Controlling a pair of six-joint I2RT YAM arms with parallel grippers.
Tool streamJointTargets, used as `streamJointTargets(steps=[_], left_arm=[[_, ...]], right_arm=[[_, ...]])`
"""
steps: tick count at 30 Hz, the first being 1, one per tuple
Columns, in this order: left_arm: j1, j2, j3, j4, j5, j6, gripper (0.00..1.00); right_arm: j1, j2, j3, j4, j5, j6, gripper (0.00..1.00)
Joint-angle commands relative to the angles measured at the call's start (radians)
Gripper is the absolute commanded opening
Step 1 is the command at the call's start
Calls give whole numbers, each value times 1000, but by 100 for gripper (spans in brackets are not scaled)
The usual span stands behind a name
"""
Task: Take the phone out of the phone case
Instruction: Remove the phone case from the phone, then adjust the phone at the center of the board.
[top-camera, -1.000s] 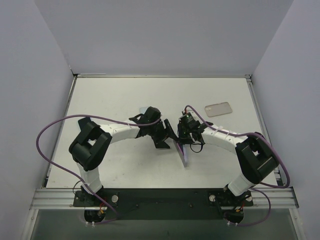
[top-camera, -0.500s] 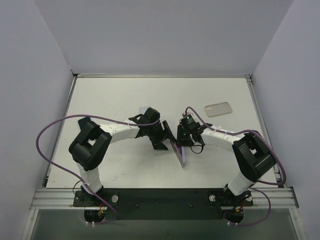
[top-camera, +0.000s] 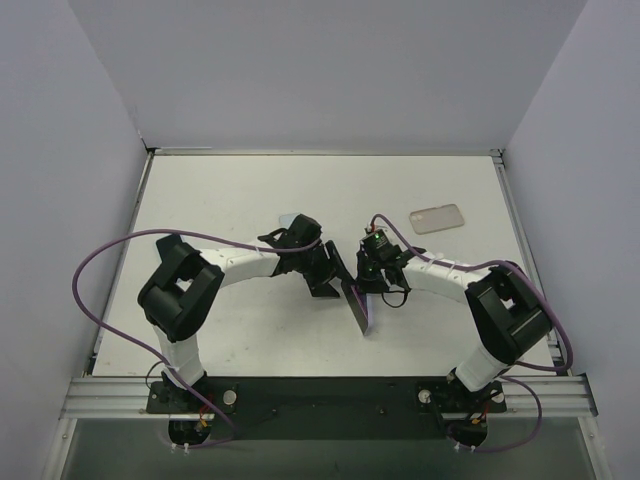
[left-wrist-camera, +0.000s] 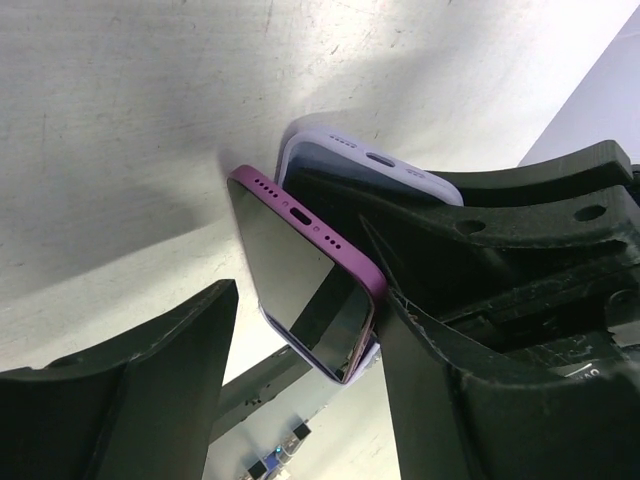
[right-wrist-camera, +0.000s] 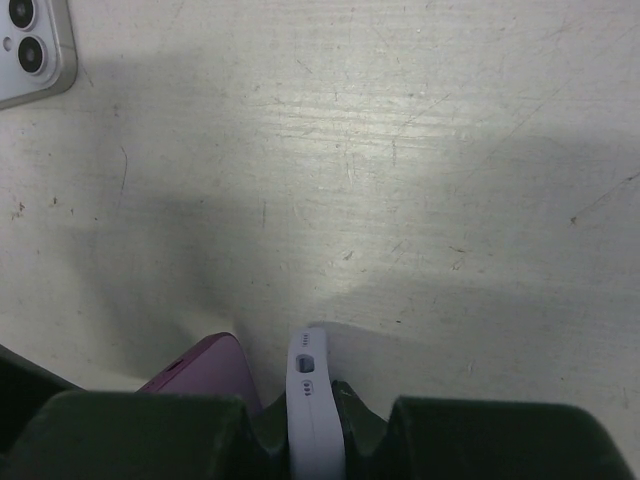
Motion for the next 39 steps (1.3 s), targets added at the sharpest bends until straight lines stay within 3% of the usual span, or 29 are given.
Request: streamJointTargets(steps=[1, 7, 10, 13, 14, 17, 39], left_arm=[[1, -4, 24, 12, -16, -10, 64], [3, -10, 38, -29, -27, 3, 61], [1, -28, 58, -86, -37, 9, 59], [0, -57, 67, -135, -71, 12, 54], [0, -63, 64, -138, -76, 7, 48], [0, -73, 70, -152, -85, 9, 48], [-2, -14, 50, -81, -16, 13, 40]], right_arm=[[41, 82, -95, -178, -27, 12, 0], [44, 50, -88, -204, 25, 32, 0], [57, -2, -80, -247, 128, 44, 0], [69, -68, -63, -279, 235, 47, 0], [69, -80, -57, -285, 249, 49, 0], [72, -112, -28, -304, 292, 44, 0], [81, -60, 27, -294, 200, 69, 0]])
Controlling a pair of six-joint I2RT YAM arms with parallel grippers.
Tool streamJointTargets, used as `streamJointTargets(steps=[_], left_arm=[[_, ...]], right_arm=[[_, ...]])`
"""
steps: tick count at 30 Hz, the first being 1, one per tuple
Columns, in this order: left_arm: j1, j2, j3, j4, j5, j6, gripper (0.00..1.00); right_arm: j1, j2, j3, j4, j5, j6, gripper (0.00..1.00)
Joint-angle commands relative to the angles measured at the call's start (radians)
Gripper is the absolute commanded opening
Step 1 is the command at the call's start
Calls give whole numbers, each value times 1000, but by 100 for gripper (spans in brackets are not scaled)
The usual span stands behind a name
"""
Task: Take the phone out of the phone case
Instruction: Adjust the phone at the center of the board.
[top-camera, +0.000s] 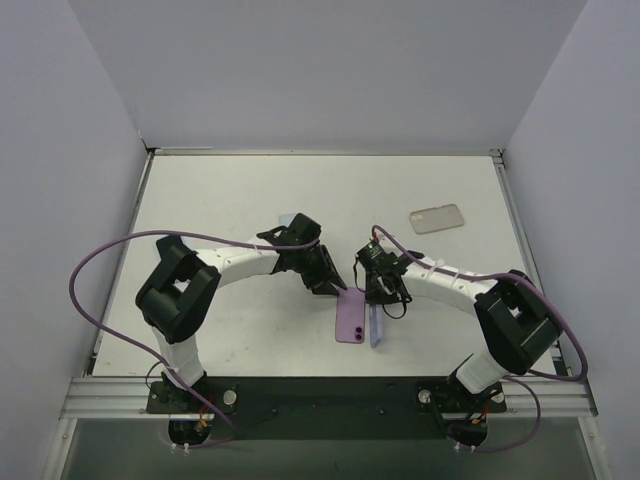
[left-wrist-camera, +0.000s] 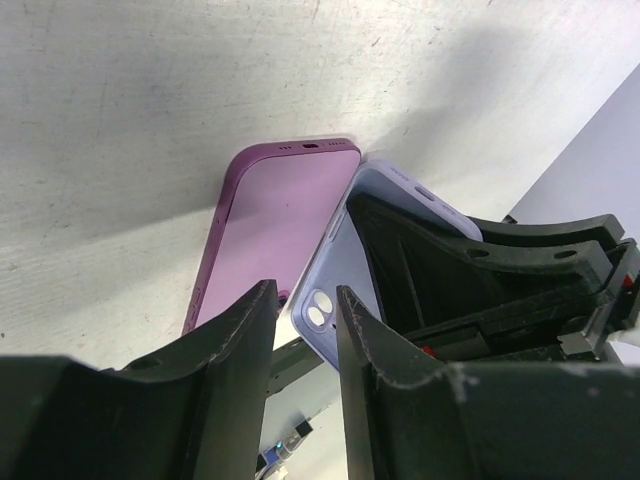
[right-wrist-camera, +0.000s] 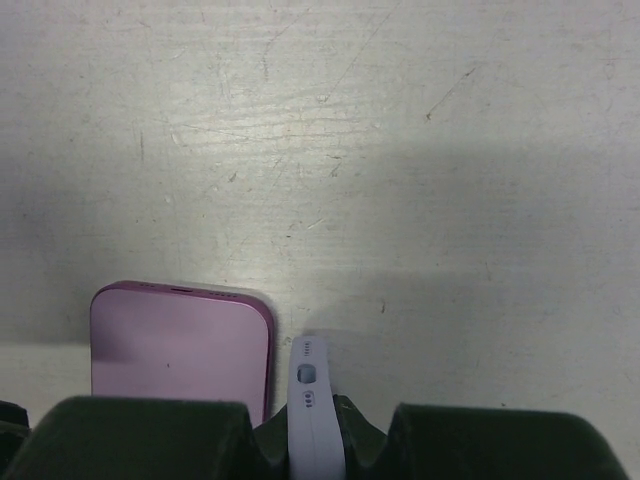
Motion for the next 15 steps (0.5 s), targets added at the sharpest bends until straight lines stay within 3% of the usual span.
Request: streamJointTargets(steps=[1, 4, 10, 15], left_arm=[[-1, 4, 25, 27, 11, 11, 40], [-4, -12, 34, -4, -19, 68, 40], [-30, -45, 15, -23, -29, 195, 41], [-24, -116, -32, -32, -56, 199, 41]], right_arm=[[-2, 23, 14, -57, -25, 13, 0], [-35, 4, 1, -30, -83, 2, 0], [-171, -57, -64, 136, -357, -19, 0], [-172, -7, -52, 164, -380, 17, 0]])
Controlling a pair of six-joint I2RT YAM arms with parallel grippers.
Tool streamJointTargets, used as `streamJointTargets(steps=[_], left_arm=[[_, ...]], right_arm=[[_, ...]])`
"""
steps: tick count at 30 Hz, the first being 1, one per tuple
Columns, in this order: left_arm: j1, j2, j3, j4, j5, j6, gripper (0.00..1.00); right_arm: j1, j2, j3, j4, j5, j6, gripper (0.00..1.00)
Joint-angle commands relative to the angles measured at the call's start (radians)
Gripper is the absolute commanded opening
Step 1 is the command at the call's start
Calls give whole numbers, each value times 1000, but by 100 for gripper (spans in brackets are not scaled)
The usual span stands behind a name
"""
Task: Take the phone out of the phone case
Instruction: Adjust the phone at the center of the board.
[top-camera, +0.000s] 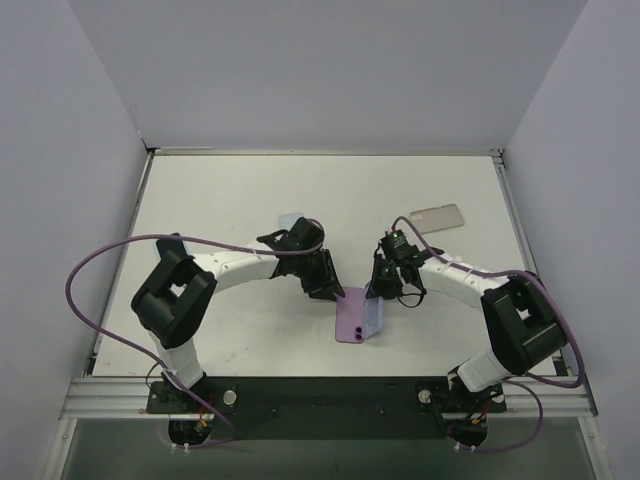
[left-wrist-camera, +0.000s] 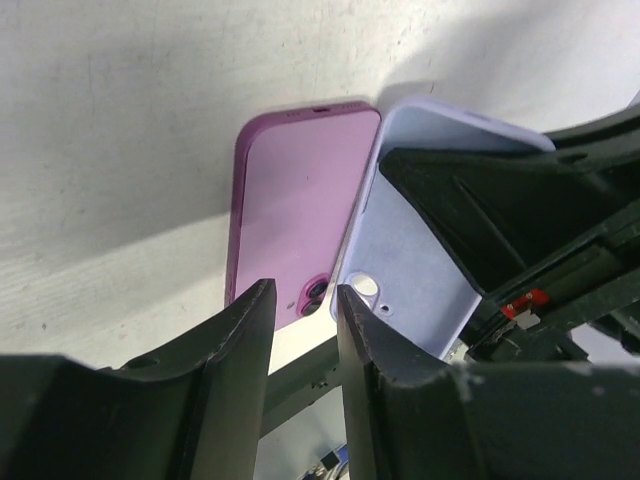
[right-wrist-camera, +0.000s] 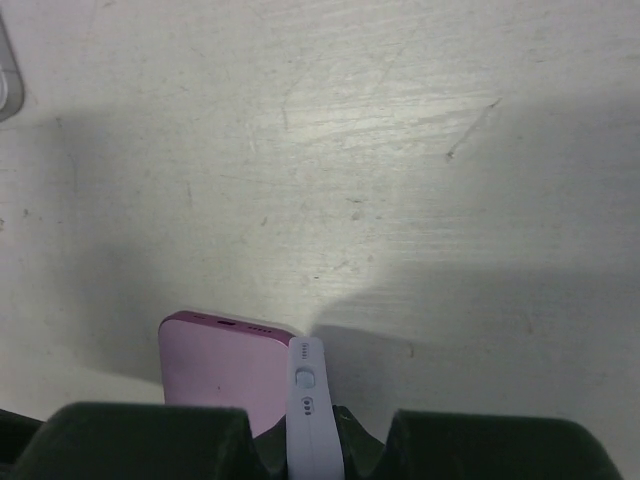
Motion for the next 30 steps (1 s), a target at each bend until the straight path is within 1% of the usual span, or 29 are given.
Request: streamJointTargets(steps=[1, 4, 5, 8, 12, 13, 15, 16, 19, 20, 21, 24, 26, 27, 28, 29, 30], left_arm=[[8, -112, -23, -21, -39, 46, 41], [32, -150, -28, -48, -50, 59, 41], [40, -164, -32, -54, -52, 63, 41], [63, -175, -43, -58, -44, 73, 41], [66, -182, -54, -74, -33, 80, 42], [66, -187, -58, -72, -32, 82, 42], [66, -204, -61, -72, -35, 89, 42], [66, -211, -69, -69, -36, 99, 42], [52, -241, -80, -34, -12, 147, 42], [39, -253, -81, -20, -3, 164, 40], [22, -258, -77, -20, -4, 180, 39], [-69, -248, -51, -58, -21, 224, 39], [-93, -227, -46, -89, -24, 244, 41], [-107, -222, -51, -91, -29, 247, 41], [-110, -221, -58, -91, -29, 247, 41], [-110, -221, -66, -86, -24, 247, 41], [-107, -222, -75, -86, -29, 249, 41]], right_arm=[[14, 29, 2, 58, -105, 48, 0], [46, 80, 8, 122, -125, 84, 0], [55, 100, 13, 189, -165, 99, 0], [68, 133, 25, 313, -246, 137, 0], [20, 138, 94, 306, -245, 125, 0], [-28, 132, 112, 296, -236, 122, 0], [-88, 102, 126, 262, -213, 119, 0], [-153, 89, 132, 253, -202, 119, 0], [-260, 45, 131, 227, -173, 118, 0], [-333, 25, 129, 214, -168, 115, 0], [-365, 17, 128, 205, -159, 113, 0], [-493, -27, 109, 173, -107, 111, 3], [-552, -53, 92, 171, -70, 122, 4], [-611, -61, 77, 176, -61, 131, 5], [-636, -63, 65, 188, -59, 136, 7], [-664, -64, 53, 244, -76, 148, 9], [-700, -63, 25, 278, -85, 156, 14]])
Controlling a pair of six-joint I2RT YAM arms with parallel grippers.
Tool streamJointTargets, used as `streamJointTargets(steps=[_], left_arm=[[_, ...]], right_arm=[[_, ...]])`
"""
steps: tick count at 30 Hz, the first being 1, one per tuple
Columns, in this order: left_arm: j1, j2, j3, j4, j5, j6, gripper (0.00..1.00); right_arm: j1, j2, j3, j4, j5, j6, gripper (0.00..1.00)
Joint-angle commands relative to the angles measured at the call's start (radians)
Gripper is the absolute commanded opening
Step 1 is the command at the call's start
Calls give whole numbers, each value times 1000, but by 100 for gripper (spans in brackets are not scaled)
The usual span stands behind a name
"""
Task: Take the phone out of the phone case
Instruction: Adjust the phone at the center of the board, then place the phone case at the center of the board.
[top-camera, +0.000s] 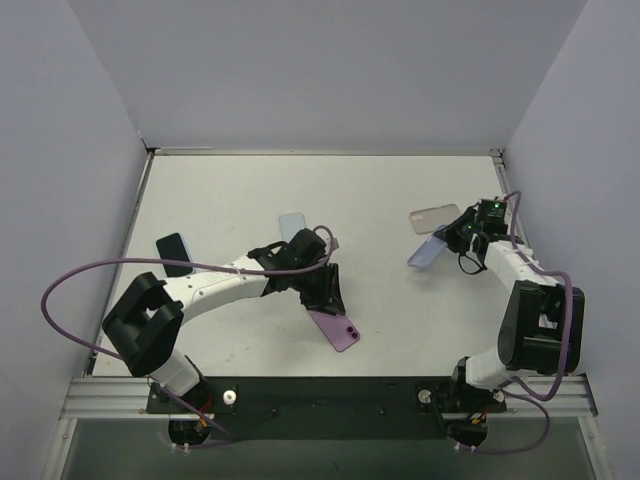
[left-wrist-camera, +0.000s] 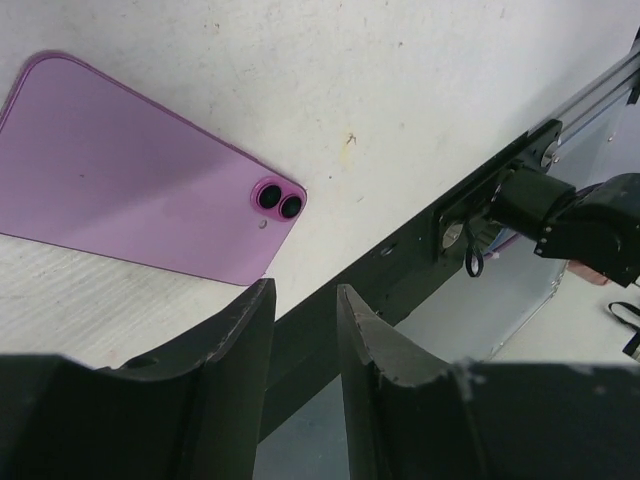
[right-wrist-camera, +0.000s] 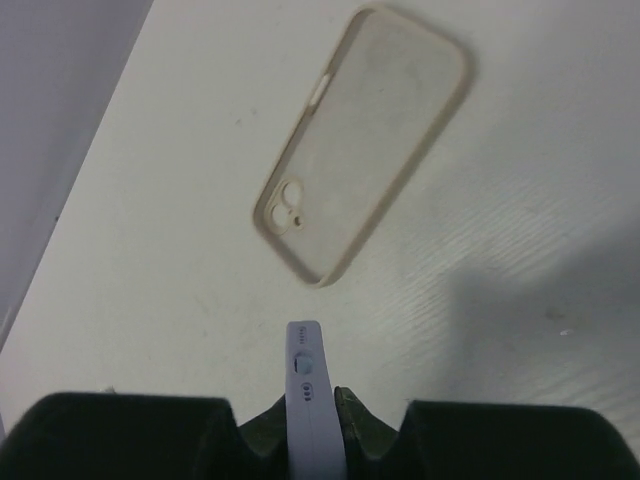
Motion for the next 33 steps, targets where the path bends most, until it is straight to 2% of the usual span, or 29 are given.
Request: streamJointTargets(steps=[1, 4, 5, 6, 9, 10, 11, 15, 16, 18, 19, 20, 22, 27, 30, 33], left_arm=[[7, -4, 4, -29, -13, 53, 41], [45, -29, 19, -78, -42, 73, 43], [62, -46, 19, -94, -47, 79, 44], [89, -57, 18, -106, -51, 91, 45], [220, -109, 1, -155, -59, 107, 45], [304, -122, -22, -181, -62, 114, 45], [345, -150, -36, -191, -63, 120, 46], [549, -215, -73, -261, -94, 182, 55], [585, -222, -68, -298, -105, 197, 63], [686, -235, -41, -338, -146, 231, 71], [712, -233, -31, -373, -166, 238, 80], [738, -229, -13, -385, -206, 243, 84], [804, -216, 1, -396, -224, 248, 86], [887, -161, 50, -399, -300, 197, 88], [919, -144, 59, -399, -393, 174, 91], [988, -127, 49, -379, -403, 169, 95]], right_arm=[[-111, -27, -65, 111, 19, 43, 18], [-144, -1, -58, 132, 37, 56, 31], [-148, 21, -53, 132, 48, 57, 39], [-152, 33, -47, 132, 59, 57, 43], [-163, 53, -24, 101, 77, 63, 58], [-163, 47, -22, 78, 105, 62, 62], [-163, 38, -19, 66, 118, 62, 73], [-163, -8, -5, -20, 210, 48, 76], [-163, -33, -4, -58, 258, 40, 76], [-163, -56, -4, -78, 283, 28, 78], [-164, -76, -2, -83, 286, 16, 87], [-161, -80, 2, -86, 283, -9, 88], [-154, -85, 19, -113, 274, -19, 89], [-128, -107, 22, -126, 226, -27, 89], [-94, -130, 4, -115, 166, -23, 89], [-28, -146, -8, -109, 142, -26, 89]])
